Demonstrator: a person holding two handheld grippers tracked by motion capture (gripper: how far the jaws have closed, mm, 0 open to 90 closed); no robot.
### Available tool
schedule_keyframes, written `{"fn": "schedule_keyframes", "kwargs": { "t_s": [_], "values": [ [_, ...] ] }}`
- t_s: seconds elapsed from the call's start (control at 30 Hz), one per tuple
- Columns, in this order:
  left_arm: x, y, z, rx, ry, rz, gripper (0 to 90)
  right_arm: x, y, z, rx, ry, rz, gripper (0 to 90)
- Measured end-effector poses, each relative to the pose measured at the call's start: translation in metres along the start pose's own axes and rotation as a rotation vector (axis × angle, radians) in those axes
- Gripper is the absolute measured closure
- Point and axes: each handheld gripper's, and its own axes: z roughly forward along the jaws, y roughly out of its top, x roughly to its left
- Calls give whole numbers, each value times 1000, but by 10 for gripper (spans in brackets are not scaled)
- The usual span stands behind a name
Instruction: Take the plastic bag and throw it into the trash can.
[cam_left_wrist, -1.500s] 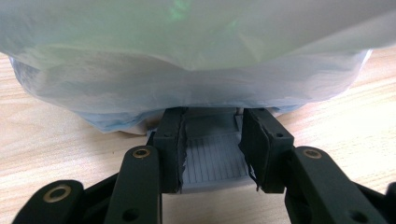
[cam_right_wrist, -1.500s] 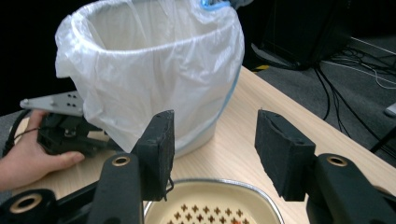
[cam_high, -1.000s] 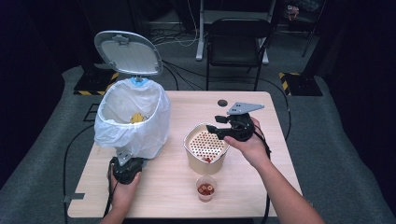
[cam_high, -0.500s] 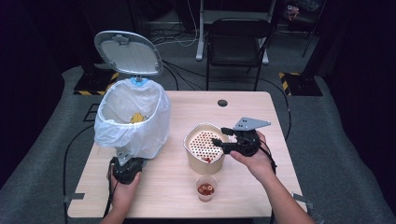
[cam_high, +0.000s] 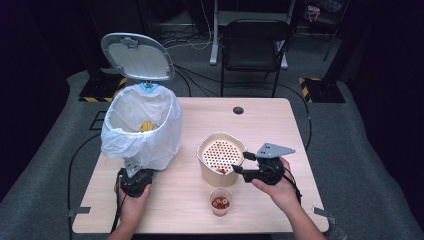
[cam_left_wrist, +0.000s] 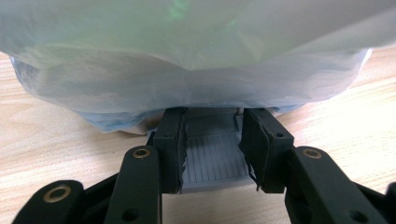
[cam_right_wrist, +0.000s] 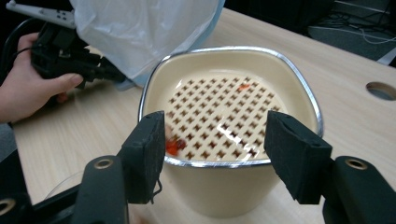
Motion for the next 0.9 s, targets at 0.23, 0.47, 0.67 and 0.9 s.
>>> {"fn": "schedule_keyframes", "kwargs": {
  "t_s": [0.23,0.47,0.67,0.9],
  "values": [
    [0,0,0,-4,1,-3,601,16,-19,-1,7,58,-1,247],
    [0,0,0,-5,1,-3,601,36,-33,3,25,135,-13,142],
    [1,0,-1,10,2,13,602,49,-47,18,49,182,-22,113],
    [2,0,-1,21,3,25,602,57,-53,28,62,208,-45,101]
  ]
}}
